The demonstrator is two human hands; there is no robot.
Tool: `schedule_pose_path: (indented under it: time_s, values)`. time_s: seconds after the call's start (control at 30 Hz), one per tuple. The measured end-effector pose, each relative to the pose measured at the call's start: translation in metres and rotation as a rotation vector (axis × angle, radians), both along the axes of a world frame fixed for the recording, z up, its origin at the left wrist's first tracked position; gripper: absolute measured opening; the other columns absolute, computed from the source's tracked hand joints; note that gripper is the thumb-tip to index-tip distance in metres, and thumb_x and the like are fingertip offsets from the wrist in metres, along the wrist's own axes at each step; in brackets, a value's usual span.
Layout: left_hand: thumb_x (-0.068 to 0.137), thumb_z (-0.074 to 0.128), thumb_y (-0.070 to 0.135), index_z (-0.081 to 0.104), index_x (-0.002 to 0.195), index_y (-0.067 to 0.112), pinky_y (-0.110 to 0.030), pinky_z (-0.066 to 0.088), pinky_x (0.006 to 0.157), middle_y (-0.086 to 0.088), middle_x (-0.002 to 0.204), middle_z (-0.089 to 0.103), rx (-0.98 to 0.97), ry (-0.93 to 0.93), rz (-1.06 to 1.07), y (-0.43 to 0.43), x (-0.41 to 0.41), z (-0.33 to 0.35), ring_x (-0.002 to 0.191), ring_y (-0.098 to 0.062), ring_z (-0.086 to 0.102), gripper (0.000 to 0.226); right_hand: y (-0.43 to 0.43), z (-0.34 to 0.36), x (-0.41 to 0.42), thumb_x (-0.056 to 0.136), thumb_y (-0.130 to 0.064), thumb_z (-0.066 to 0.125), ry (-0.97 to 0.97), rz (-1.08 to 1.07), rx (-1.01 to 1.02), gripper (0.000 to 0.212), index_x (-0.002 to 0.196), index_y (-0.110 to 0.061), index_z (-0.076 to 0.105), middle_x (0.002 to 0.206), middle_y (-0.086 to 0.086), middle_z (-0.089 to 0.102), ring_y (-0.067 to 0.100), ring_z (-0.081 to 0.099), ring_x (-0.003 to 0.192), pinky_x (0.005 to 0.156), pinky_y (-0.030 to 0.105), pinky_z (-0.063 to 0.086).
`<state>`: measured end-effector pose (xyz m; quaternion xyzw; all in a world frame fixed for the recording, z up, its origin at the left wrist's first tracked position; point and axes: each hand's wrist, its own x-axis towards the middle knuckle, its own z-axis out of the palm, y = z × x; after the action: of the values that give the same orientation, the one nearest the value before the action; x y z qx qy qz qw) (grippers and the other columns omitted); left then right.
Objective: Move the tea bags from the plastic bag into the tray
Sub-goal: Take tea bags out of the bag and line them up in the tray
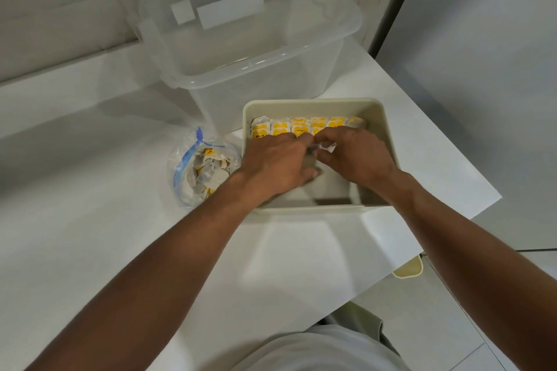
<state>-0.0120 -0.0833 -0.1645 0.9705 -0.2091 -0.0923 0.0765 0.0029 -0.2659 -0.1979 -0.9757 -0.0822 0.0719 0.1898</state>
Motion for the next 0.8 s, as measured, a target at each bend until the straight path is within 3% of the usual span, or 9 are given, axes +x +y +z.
schedule_pose_path:
  time_s: [0.1, 0.17, 0.3, 0.37, 0.57, 0.8]
  values:
    - [0.082, 0.066, 0.061, 0.054, 0.128, 0.04, -0.034, 0.05, 0.087, 0.013, 0.12, 0.064, -0.235, 0.152, 0.036, 0.014, 0.004, 0.015, 0.111, -0.013, 0.061, 0.052, -0.001, 0.007, -0.004, 0.087, -0.04, 0.067, 0.153, -0.016, 0.282, 0.019, 0.105, -0.033, 0.068, 0.097, -0.015, 0.07, 0.006, 0.064, 0.089, 0.087, 0.031, 0.051]
    - [0.079, 0.072, 0.058, 0.059, 0.123, 0.042, -0.036, 0.052, 0.091, 0.016, 0.113, 0.066, -0.368, 0.215, 0.094, 0.024, 0.007, 0.028, 0.102, -0.008, 0.064, 0.049, 0.0, 0.01, -0.006, 0.088, -0.036, 0.069, 0.159, -0.007, 0.333, 0.019, 0.106, -0.028, 0.069, 0.092, -0.013, 0.07, 0.003, 0.062, 0.086, 0.084, 0.024, 0.048]
    - [0.085, 0.076, 0.04, 0.067, 0.116, 0.036, -0.028, 0.054, 0.08, 0.012, 0.098, 0.071, -0.607, 0.369, 0.179, 0.049, 0.007, 0.048, 0.087, -0.005, 0.069, 0.032, 0.006, 0.019, -0.009, 0.091, -0.027, 0.068, 0.22, 0.004, 0.461, 0.017, 0.107, -0.022, 0.068, 0.077, -0.015, 0.065, -0.002, 0.059, 0.07, 0.071, 0.017, 0.043]
    - [0.091, 0.071, 0.028, 0.069, 0.114, 0.032, -0.027, 0.053, 0.073, 0.008, 0.095, 0.073, -0.722, 0.444, 0.231, 0.063, 0.005, 0.055, 0.086, -0.011, 0.072, 0.023, 0.011, 0.027, -0.011, 0.094, -0.016, 0.065, 0.335, -0.036, 0.654, 0.018, 0.111, -0.012, 0.066, 0.083, 0.0, 0.067, 0.004, 0.059, 0.063, 0.059, 0.013, 0.043]
    - [0.094, 0.063, 0.009, 0.068, 0.116, 0.023, -0.031, 0.05, 0.074, -0.002, 0.104, 0.074, -0.862, 0.517, 0.317, 0.094, -0.01, 0.057, 0.089, -0.02, 0.073, 0.027, 0.035, 0.051, -0.018, 0.095, -0.013, 0.063, 0.411, -0.025, 0.822, 0.021, 0.115, -0.009, 0.065, 0.092, 0.01, 0.072, 0.013, 0.062, 0.072, 0.061, 0.018, 0.047]
    - [0.095, 0.061, 0.007, 0.068, 0.115, 0.02, -0.035, 0.052, 0.076, -0.007, 0.105, 0.074, -0.918, 0.498, 0.427, 0.123, -0.027, 0.05, 0.086, -0.022, 0.072, 0.025, 0.07, 0.068, -0.018, 0.092, -0.019, 0.067, 0.47, -0.047, 0.903, 0.018, 0.11, -0.017, 0.069, 0.099, 0.008, 0.074, 0.016, 0.065, 0.076, 0.069, 0.025, 0.052]
